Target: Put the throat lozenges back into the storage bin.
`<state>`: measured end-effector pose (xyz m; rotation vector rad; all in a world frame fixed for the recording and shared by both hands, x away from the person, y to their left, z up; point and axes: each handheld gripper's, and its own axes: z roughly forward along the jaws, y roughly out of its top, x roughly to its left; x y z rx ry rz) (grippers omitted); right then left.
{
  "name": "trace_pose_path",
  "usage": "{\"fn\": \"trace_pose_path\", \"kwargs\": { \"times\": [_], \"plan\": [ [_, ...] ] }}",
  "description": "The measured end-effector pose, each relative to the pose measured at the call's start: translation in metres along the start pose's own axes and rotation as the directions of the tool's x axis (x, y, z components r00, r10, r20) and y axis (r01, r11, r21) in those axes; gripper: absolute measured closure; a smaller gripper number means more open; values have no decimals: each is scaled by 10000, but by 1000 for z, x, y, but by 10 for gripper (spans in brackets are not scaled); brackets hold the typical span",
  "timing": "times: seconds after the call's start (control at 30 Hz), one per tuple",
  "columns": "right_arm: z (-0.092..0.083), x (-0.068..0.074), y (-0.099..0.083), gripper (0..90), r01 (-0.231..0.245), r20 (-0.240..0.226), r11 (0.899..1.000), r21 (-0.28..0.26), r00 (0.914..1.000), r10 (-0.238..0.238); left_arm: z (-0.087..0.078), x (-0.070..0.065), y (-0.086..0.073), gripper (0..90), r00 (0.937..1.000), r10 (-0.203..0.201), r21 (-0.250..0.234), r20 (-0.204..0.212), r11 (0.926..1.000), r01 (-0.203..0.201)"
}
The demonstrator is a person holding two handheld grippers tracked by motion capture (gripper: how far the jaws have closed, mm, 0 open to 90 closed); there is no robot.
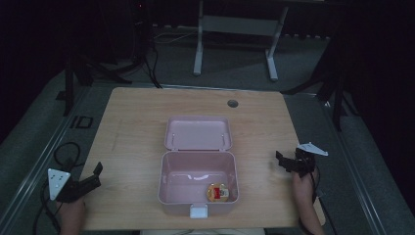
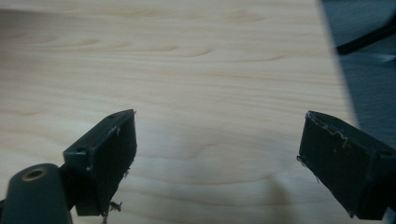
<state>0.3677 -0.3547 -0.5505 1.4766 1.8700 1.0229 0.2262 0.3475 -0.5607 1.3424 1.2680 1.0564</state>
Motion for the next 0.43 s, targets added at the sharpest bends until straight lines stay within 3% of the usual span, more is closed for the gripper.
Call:
{"fn": "trace_pose_path", "kwargs": {
  "times": [0.2, 0.33, 0.43],
  "plan": [
    [-5, -9, -3, 109, -413, 1068, 9972, -622, 9931, 478, 0, 0, 0, 4, 10000, -23, 31, 11, 10000, 23],
    [-4, -14, -4, 109, -727, 1184, 9961, -496, 9899, 781, 0, 0, 0, 4, 10000, 3, 36, 12, 10000, -3],
    [-3, -12, -3, 109, -576, 1233, 9977, -358, 9905, 616, 0, 0, 0, 4, 10000, 1, 38, 14, 10000, -1]
  ]
}}
